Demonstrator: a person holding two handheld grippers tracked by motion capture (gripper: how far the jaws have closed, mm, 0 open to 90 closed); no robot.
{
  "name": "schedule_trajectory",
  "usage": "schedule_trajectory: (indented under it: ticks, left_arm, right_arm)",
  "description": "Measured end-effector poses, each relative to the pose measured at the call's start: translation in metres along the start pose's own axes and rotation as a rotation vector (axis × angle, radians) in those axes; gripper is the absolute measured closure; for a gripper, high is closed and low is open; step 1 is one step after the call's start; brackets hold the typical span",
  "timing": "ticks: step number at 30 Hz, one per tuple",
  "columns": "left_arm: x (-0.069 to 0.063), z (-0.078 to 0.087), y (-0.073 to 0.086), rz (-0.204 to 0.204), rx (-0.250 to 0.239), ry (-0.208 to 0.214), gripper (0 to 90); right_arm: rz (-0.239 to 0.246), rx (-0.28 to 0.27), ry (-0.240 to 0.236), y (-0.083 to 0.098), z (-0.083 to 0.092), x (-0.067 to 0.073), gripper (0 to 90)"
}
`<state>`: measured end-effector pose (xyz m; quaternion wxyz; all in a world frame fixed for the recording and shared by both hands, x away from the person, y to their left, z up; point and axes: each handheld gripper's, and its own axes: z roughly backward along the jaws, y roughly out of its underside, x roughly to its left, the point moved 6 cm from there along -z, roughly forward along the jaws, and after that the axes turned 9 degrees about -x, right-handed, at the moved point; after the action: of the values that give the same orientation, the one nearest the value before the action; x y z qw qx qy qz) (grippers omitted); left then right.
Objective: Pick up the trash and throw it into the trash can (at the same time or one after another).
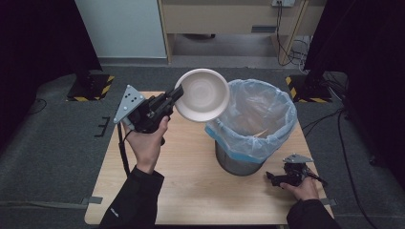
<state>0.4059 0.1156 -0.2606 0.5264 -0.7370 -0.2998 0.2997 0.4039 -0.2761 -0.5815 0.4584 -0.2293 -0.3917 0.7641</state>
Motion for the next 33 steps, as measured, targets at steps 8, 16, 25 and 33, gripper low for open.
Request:
schedule_trajectory:
  ticks: [8,16,25,33]
  left_arm:
    - [-0.018,-0.022,-0.003,-0.009,-0.007,0.046,83.3]
    - [-0.04,-0.044,-0.001,-0.015,-0.006,0.09,83.3]
    - [-0.059,-0.072,0.018,-0.01,0.034,0.134,83.3]
    - [-0.067,-0.09,0.044,-0.009,0.098,0.172,82.3]
  right_arm:
    - [-0.003,-0.002,0.001,0.0,0.0,0.0,0.7]
    - [0.0,-0.004,0.001,0.0,0.0,0.0,0.7]
    - [0.0,-0.004,0.001,0.0,0.0,0.0,0.7]
    - [0.0,-0.004,0.001,0.0,0.0,0.0,0.7]
